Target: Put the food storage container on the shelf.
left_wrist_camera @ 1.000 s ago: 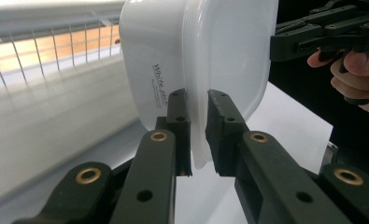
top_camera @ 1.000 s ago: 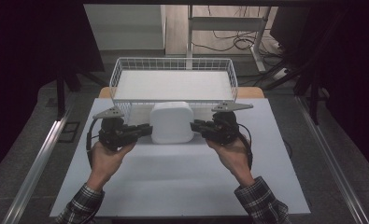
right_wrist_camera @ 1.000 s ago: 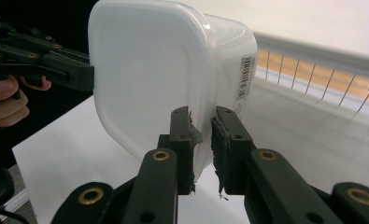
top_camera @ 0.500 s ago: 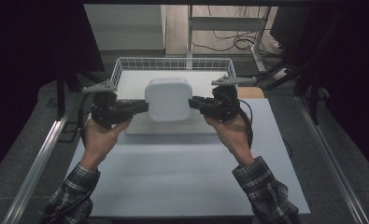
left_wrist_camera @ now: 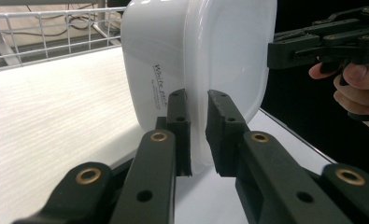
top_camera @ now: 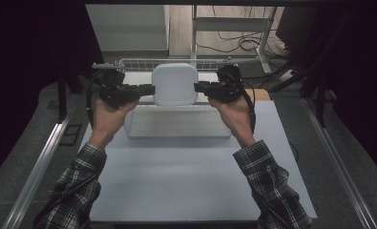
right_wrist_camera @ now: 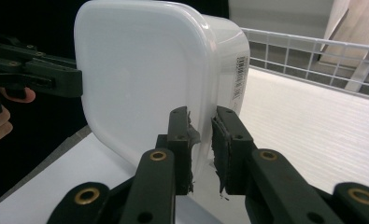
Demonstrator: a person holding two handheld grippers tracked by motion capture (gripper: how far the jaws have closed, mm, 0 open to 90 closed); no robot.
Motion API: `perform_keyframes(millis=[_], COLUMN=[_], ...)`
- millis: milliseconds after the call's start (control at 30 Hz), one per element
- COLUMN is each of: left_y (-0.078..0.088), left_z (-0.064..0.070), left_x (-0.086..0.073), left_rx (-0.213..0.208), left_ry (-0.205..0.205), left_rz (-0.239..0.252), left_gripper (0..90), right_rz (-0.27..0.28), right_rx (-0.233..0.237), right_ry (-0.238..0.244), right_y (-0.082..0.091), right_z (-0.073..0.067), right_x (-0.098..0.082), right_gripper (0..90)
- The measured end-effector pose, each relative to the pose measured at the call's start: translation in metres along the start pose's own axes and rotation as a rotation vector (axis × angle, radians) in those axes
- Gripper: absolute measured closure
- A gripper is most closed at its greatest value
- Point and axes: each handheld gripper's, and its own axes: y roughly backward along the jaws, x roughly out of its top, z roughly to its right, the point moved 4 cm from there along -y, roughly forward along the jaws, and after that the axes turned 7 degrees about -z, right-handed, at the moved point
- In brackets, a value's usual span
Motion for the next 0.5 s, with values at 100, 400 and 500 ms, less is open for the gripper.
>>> perform_keyframes(millis=[100, 400, 500], left_y=[-0.006, -0.016, -0.018], left_z=[-0.003, -0.010, -0.011], left_x=[0.002, 0.007, 0.007], left_rx=[0.005, 0.008, 0.023], left_ry=[0.005, 0.031, 0.033], left_rz=[-0.004, -0.019, -0.030], left_gripper=[79.6, 73.8, 71.8], right_rz=[-0.009, -0.027, -0.028], right_rx=[-0.007, -0.011, -0.007], right_ry=[-0.015, -0.059, -0.067], right_y=[-0.004, -0.015, -0.017], right_z=[0.006, 0.016, 0.017], right_x=[0.001, 0.007, 0.008], right_gripper=[76.5, 74.5, 73.3])
